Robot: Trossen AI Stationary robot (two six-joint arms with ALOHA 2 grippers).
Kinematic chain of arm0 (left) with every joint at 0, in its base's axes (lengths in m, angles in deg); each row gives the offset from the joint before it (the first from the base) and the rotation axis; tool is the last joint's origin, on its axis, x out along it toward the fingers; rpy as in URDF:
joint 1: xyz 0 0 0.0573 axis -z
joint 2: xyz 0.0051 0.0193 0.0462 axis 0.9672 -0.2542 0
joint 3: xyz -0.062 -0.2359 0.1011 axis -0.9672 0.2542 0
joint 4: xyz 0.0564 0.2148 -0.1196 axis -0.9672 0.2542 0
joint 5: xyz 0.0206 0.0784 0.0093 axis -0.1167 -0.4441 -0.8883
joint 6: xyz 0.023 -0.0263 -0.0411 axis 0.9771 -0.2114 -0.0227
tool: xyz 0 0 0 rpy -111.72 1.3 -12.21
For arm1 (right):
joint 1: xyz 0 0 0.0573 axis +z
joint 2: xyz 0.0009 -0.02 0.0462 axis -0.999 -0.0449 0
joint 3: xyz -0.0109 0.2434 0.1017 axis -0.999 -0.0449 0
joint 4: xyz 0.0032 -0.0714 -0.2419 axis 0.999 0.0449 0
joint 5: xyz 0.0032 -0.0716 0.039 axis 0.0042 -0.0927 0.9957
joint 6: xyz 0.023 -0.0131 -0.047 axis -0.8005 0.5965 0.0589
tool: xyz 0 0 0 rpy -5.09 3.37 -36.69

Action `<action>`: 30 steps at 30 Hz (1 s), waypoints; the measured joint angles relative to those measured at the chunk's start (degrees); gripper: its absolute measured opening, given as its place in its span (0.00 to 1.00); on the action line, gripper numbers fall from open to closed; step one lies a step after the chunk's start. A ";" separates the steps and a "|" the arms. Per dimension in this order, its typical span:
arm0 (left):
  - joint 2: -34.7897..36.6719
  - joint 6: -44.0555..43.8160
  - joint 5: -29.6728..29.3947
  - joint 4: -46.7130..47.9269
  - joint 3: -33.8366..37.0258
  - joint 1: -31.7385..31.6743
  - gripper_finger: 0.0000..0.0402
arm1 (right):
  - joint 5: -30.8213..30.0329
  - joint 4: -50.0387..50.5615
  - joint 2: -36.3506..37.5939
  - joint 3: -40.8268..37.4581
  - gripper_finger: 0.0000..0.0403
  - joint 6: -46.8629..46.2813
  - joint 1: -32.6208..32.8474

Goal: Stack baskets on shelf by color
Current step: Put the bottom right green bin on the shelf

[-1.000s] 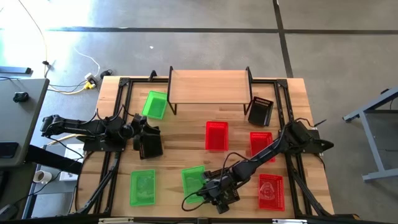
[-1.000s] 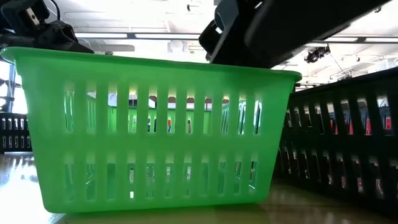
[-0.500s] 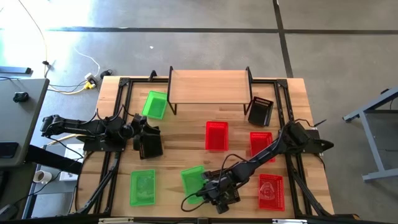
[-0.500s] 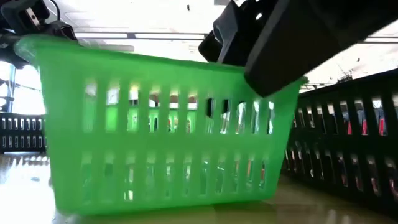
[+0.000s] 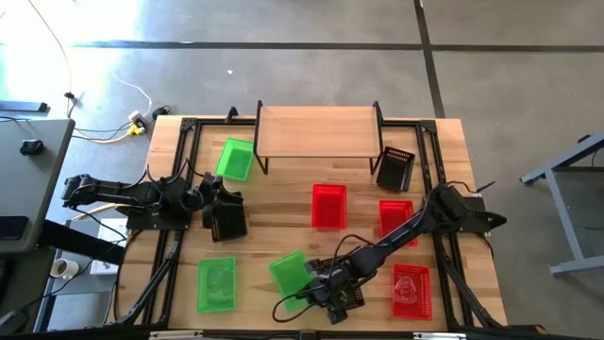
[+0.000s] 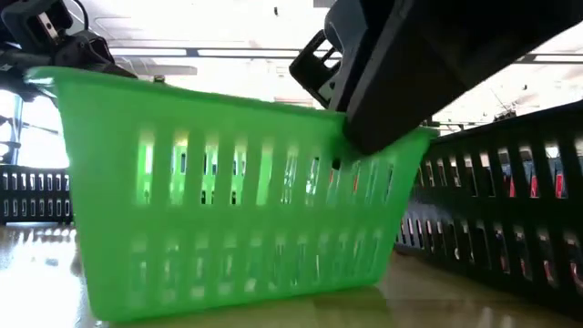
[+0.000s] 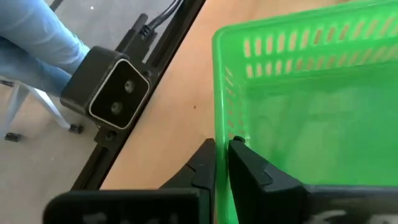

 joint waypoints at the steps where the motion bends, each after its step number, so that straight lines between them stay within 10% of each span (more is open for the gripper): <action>1: 0.00 0.00 0.02 0.00 0.00 -0.02 0.39 | 0.01 -0.04 -0.18 0.03 0.06 -0.01 0.00; 30: 0.00 1.57 0.00 0.07 0.00 -0.01 0.39 | -3.92 6.42 0.25 4.35 0.00 0.26 -0.47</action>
